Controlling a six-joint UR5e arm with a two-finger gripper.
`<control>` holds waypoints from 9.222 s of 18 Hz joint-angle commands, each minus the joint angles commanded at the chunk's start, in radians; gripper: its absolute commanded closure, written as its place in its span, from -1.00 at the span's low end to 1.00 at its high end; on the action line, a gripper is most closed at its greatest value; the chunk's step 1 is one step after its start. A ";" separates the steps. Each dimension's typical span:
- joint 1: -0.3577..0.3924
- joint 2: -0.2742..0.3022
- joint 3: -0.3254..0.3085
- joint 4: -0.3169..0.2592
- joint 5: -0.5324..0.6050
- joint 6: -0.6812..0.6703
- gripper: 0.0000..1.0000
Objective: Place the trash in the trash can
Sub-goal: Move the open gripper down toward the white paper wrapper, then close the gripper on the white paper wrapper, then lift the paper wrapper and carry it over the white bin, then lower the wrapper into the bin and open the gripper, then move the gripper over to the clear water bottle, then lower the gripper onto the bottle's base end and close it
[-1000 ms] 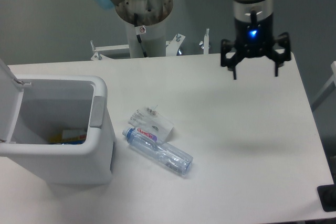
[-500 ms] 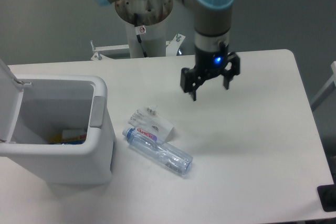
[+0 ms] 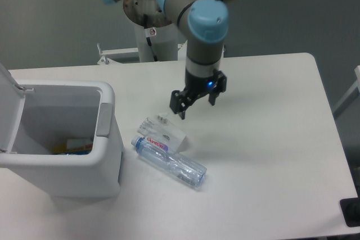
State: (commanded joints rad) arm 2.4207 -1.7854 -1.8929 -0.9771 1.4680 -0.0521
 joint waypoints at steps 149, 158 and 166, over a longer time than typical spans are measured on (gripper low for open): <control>-0.002 -0.339 0.262 0.135 -0.020 -0.298 -1.00; -0.015 -0.393 0.298 0.133 0.003 -0.296 -1.00; -0.017 -0.391 0.293 0.135 0.005 -0.296 -0.63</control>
State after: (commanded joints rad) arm 2.4037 -2.1767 -1.5999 -0.8422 1.4726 -0.3482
